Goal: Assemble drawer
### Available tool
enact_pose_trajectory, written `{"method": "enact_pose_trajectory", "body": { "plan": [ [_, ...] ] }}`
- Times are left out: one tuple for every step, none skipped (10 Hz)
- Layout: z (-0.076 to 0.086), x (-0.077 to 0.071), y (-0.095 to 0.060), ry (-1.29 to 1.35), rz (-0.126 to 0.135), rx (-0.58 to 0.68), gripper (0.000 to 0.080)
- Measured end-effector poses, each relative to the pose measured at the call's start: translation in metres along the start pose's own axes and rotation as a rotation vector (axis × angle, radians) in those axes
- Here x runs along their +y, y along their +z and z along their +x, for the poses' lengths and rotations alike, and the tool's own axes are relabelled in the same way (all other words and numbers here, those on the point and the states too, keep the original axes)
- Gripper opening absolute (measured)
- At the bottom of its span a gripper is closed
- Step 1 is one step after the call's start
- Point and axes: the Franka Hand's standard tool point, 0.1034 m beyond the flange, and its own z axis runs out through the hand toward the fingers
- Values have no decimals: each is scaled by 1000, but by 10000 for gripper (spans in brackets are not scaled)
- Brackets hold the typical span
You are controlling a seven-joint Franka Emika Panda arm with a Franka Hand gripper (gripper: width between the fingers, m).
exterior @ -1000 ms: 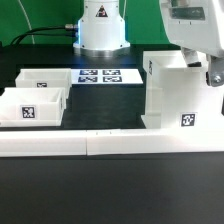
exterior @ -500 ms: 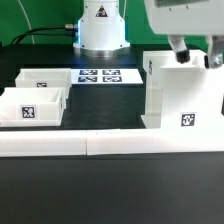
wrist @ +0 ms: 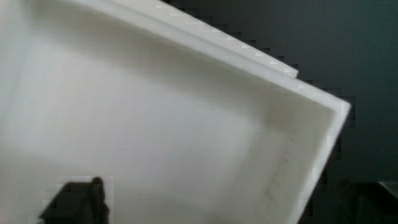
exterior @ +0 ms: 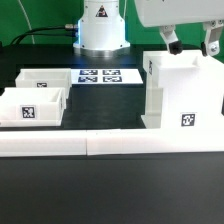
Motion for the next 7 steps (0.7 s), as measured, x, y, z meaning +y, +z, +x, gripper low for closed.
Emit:
{"method": "enact_pose_trajectory", "body": {
  "plan": [
    [4, 4, -4, -146, -8, 10, 649],
    [10, 10, -8, -278, -21, 10, 649],
    [16, 14, -15, -392, -30, 14, 649],
    [18, 14, -18, -460, -31, 20, 649],
    [17, 15, -16, -511, -34, 17, 649],
    [18, 15, -16, -583, -35, 16, 649],
    [18, 15, -16, -650, -37, 16, 649]
  ]
}}
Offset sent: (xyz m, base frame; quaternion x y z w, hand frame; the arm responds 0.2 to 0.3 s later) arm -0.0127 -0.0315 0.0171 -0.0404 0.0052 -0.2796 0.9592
